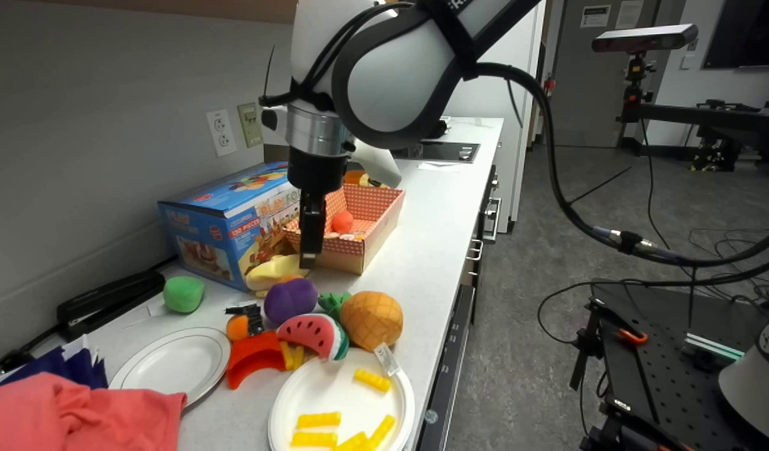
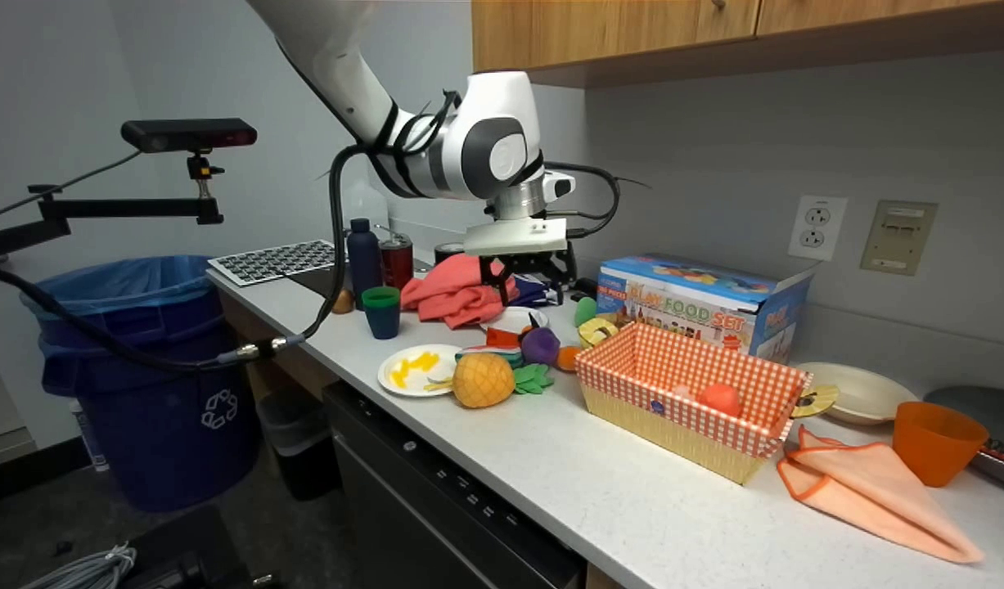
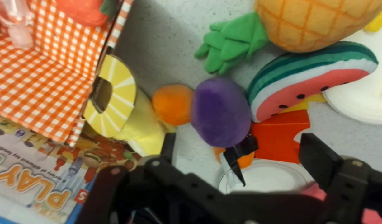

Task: Remove all the items from the fruit box and put them on the counter

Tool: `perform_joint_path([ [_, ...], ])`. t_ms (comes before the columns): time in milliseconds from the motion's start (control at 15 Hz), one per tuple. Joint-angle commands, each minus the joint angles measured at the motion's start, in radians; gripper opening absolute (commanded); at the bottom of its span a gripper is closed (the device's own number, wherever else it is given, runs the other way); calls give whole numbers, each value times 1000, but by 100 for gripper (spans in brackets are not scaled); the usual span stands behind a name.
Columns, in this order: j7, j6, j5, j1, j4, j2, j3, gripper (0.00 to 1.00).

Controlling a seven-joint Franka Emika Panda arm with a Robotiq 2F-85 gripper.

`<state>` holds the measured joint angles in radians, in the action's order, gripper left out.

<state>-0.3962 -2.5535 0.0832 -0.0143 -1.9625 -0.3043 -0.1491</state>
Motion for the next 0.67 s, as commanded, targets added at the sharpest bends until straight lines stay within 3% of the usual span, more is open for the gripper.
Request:
perform_joint_path([
  [0,-44,25,-37,48,56,2,27,100],
  [600,57,56,-63,137,265,-148,145,100],
])
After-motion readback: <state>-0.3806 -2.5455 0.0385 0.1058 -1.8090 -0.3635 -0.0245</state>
